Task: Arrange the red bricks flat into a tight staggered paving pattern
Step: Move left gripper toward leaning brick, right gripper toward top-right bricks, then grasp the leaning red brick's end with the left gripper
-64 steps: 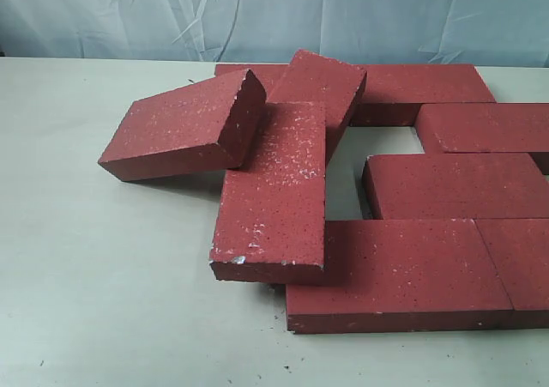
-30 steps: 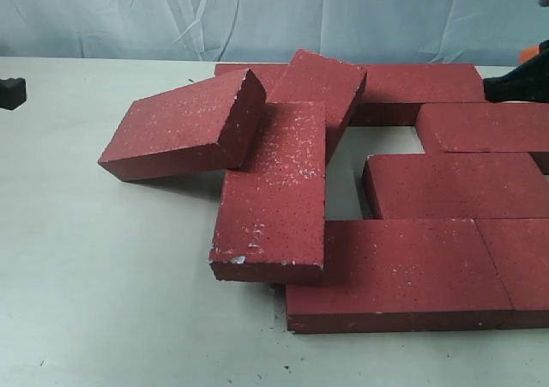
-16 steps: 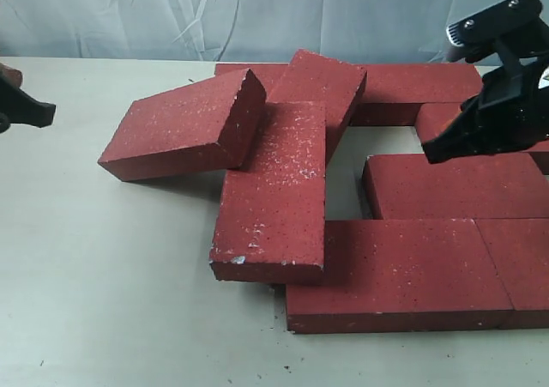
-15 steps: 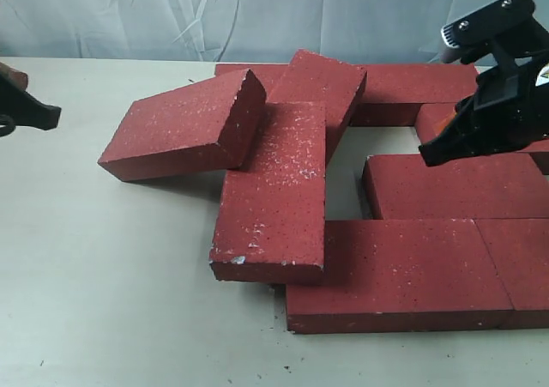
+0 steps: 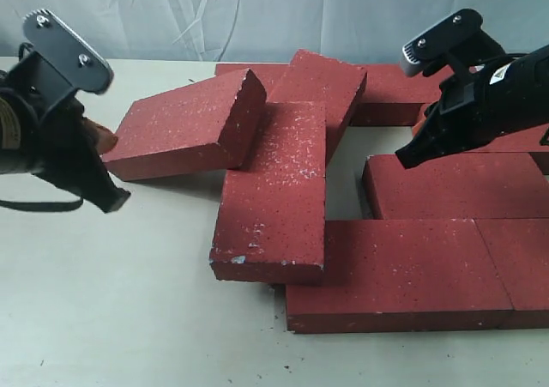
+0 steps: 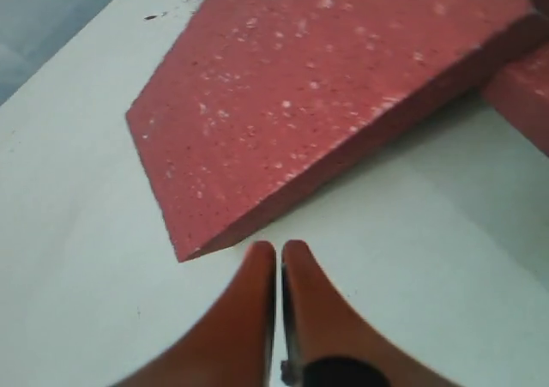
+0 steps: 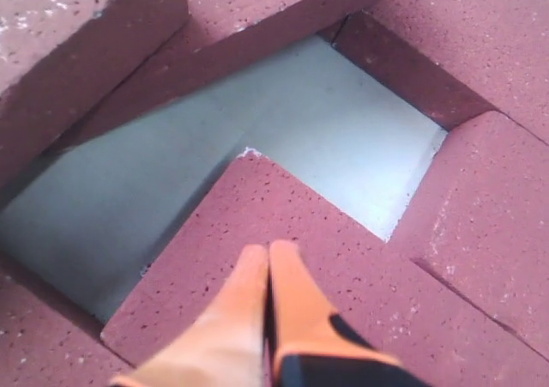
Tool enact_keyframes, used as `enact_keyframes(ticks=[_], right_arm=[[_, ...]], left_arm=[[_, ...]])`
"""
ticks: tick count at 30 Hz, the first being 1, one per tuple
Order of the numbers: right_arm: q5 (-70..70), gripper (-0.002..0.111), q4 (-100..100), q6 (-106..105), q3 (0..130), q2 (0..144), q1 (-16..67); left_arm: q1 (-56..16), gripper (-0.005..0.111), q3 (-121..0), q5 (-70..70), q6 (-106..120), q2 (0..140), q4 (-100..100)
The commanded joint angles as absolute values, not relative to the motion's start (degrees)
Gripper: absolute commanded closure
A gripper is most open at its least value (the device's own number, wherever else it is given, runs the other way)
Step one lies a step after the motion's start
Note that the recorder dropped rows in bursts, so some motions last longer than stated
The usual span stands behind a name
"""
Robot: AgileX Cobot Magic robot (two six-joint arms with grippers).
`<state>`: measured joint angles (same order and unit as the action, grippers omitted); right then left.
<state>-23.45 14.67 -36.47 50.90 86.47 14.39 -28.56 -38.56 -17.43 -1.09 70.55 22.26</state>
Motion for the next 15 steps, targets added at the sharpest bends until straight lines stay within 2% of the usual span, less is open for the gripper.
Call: enact_keyframes(ticks=[1,5,9,13,15], right_arm=[[-20.57,0.109,13.59,-38.13,51.33,88.81,14.35],[-19.43,0.109,12.24,-38.13,51.33,89.14,14.35],[-17.21,0.109,11.86,-38.13,51.33,89.14,14.35],[-16.76,0.109,11.98,-38.13,51.33,89.14,14.35],[-16.27,0.109,12.37,-38.13,51.33,89.25,14.35]], left_arm=[[-31.53,0.09,-34.84,-9.92,4.8,70.67,24.29],[-32.17,0.077,-30.56,0.45,6.66,70.67,28.76],[-30.27,0.076,-25.37,13.43,6.66,70.67,37.89],[-26.79,0.074,-22.94,14.11,11.8,70.67,38.38],[-25.69,0.064,-22.34,14.83,13.96,70.67,38.38]])
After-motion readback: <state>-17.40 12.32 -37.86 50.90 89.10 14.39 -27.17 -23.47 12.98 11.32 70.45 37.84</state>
